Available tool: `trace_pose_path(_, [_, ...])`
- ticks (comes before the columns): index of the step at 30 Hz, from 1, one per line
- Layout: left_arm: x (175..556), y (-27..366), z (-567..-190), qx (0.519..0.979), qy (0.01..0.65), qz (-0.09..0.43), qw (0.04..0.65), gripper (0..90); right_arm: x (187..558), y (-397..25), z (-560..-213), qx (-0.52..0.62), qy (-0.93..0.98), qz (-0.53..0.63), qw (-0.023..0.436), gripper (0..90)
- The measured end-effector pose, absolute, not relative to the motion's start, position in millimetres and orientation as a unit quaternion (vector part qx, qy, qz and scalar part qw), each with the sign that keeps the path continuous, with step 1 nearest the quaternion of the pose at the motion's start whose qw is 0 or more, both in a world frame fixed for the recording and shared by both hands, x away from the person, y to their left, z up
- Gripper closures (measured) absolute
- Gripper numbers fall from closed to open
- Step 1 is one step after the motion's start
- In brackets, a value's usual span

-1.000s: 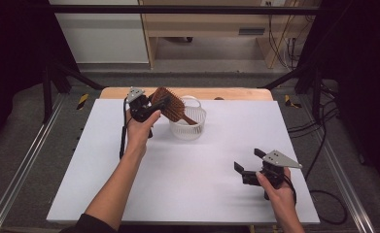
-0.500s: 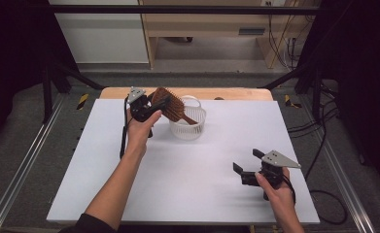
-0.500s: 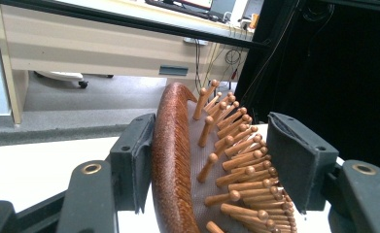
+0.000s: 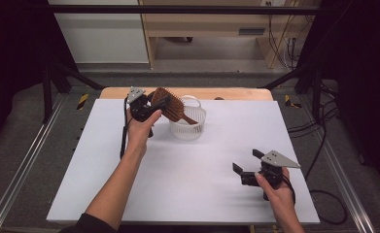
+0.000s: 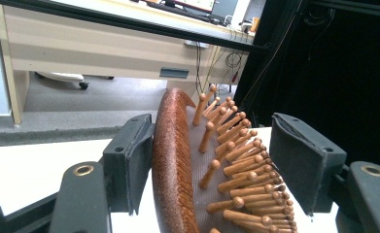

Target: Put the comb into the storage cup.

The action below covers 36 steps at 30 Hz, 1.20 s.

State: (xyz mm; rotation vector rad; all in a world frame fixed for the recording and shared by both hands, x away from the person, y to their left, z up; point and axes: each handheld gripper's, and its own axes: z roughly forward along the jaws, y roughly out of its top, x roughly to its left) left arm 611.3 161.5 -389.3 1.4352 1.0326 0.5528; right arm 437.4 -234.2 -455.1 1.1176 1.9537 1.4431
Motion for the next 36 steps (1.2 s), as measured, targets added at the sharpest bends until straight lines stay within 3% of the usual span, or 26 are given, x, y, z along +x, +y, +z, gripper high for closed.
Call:
trace_pose_path(15, [611.3,161.6,-389.3,0.621,0.442,0.247,0.598,31.6,437.6,-234.9,-455.2,0.407,0.709,0.528,0.230,5.3])
trace_pose_path(36, [609.2,160.8,-386.5,0.613,0.446,0.253,0.601,15.5,437.5,-234.4,-455.2,0.407,0.710,0.527,0.230,5.2])
